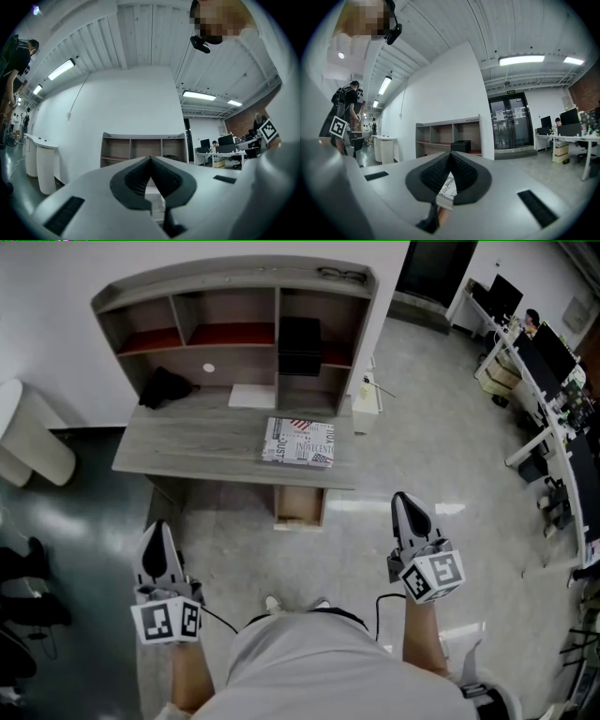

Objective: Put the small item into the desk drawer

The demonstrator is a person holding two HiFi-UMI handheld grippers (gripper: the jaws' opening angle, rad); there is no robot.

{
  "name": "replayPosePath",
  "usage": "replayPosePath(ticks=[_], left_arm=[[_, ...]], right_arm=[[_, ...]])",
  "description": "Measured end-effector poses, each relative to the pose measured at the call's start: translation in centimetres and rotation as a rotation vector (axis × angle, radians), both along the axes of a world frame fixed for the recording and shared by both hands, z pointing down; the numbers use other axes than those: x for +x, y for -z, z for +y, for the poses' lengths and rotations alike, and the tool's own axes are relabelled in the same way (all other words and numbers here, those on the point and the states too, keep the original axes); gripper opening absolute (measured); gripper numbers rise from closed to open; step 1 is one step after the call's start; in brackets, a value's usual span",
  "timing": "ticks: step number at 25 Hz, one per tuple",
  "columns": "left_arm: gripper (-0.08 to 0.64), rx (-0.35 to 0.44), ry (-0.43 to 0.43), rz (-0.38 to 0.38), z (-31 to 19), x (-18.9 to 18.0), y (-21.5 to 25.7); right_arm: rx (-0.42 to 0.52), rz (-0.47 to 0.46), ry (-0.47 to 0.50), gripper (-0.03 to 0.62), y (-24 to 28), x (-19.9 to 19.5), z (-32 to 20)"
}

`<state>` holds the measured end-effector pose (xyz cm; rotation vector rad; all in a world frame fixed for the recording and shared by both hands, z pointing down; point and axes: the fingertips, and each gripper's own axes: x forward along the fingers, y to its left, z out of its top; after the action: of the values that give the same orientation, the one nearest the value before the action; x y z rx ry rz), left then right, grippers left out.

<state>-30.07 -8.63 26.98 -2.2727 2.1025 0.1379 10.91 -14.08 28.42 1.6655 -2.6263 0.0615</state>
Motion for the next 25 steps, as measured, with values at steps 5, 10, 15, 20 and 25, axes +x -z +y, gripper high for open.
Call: replayPosePath(ticks=[5,10,15,20,25], left_arm=[[0.017,-0.003,-0.006,0.002,0.5,-0.5,-0.2],[0.017,-0.008,-0.011,0.007,0.9,-1.0,-0.3],[0.017,-0.015,-0.020,0.007,1.2,-1.1,-0.7],[0.017,-0.029,-0.022,0.010,1.3,-1.2,-1.2],[0.017,-0.033,-0.029,0.015,1.4,-1.1,-1.7]], right_arm=[[-0.001,0.006,0.013,0.023,0.1,-1.2,0.3],[-0.001,0.008,0.022,0.023,0.2,-2.1,0.7],[-0.012,0.011,0.032,0.023,-0.4,-2.7,1.1],[0.002,0.041,0.030,0.023,-0.4,-3.0,1.7],[0.005,0.052,0.031,0.023,-0.7,-3.3,2.1]])
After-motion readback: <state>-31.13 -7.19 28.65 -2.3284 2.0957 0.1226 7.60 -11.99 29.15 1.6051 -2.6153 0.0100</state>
